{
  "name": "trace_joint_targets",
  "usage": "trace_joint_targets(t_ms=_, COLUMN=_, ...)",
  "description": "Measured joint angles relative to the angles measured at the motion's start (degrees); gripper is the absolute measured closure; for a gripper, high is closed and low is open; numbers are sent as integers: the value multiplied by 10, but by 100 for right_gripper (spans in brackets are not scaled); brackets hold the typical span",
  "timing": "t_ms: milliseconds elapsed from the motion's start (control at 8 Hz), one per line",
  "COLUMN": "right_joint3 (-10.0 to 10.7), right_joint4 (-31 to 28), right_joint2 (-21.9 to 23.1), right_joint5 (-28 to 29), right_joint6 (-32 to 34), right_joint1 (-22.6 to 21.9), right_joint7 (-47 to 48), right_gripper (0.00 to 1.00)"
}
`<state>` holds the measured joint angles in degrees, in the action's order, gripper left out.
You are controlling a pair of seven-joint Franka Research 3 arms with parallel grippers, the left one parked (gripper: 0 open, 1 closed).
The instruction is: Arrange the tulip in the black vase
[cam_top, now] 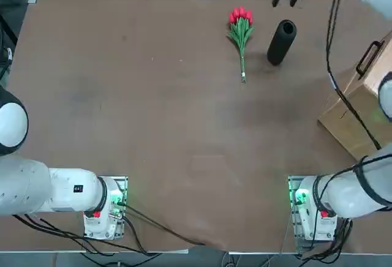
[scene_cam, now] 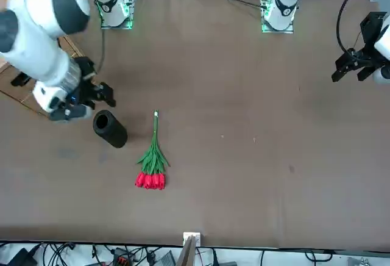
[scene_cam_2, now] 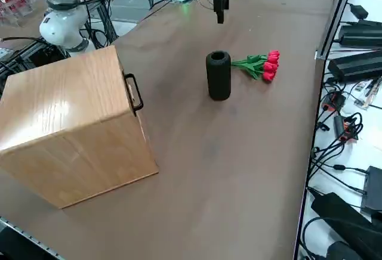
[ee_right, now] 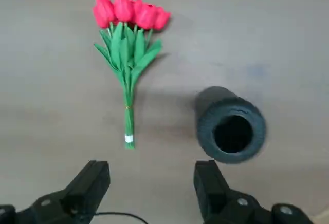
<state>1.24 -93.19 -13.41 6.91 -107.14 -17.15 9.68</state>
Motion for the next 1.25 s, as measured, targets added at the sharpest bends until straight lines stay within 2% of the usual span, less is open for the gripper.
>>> trace_joint_targets(t_ms=500, right_joint3=0, right_joint4=1, right_joint2=-73, right_joint5=0, right_joint6=-48, right_joint1=-46, right_joint7=19, right_gripper=0)
trace_joint_targets(t_ms=1250, right_joint3=0, right_joint4=1, right_joint2=-134, right_joint5=0, right_joint6=-90, right_joint1=-78, right_joint7=52, right_gripper=0)
